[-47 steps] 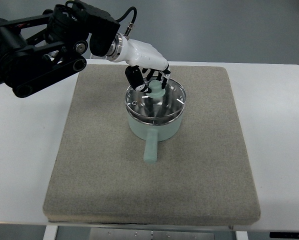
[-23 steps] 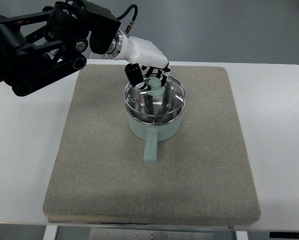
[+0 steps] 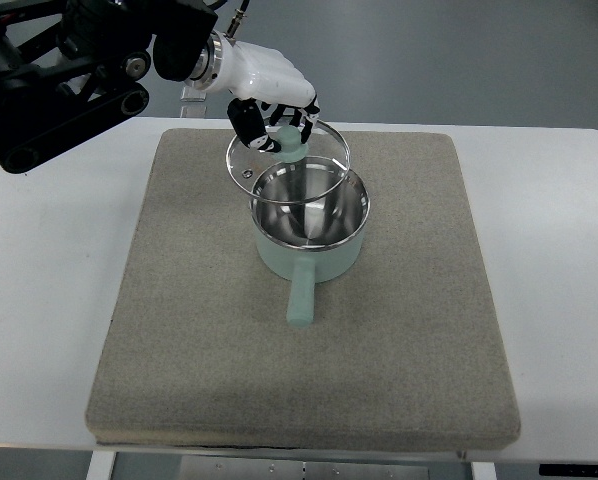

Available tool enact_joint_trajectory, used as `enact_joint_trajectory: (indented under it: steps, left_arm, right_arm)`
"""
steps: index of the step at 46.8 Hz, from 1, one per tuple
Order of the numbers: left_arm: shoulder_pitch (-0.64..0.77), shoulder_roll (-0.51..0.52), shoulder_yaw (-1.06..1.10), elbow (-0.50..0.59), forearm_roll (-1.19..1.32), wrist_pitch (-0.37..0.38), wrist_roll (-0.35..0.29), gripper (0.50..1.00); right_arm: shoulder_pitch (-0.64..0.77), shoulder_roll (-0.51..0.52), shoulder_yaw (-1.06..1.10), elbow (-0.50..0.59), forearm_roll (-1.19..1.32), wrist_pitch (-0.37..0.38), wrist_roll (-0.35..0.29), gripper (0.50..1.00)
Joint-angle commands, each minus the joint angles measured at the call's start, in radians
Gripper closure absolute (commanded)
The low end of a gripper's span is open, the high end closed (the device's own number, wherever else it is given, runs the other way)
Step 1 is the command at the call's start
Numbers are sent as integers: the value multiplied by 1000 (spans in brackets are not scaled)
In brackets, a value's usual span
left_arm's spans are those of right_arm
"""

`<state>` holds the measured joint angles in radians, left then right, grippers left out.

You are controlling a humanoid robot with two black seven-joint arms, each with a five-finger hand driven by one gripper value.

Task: Place lid left of pot with left hand
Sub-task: 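Lift the glass lid off the saucepan with the left hand, then lower the lid onto the pad beside the saucepan and release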

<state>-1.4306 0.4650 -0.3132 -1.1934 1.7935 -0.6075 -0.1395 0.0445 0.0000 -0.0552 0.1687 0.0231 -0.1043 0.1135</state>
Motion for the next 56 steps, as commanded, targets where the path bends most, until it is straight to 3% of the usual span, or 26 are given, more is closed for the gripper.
enact_joint_trajectory:
  steps: [1,15,21,25,32,56]
  left_arm:
    - [-1,38,-1,0,0,0,0,1000]
    - [65,199,2,2,-2,0,-2,1000]
    - [127,222,-4,9,0,5,0,1000]
    - [162,222,-18,34,0,21,0,1000]
    - [217,212,-20,67,6,113,0,1000]
    - [314,101,-9,206,18,230,0,1000]
  right_arm:
    - [0,0,0,0,0,0,0,579]
    - [0,0,0,0,0,0,0,579]
    - [0,0,0,0,0,0,0,579]
    - [0,0,0,0,0,0,0,579]
    - [0,0,0,0,0,0,0,579]
    - [0,0,0,0,0,0,0,579]
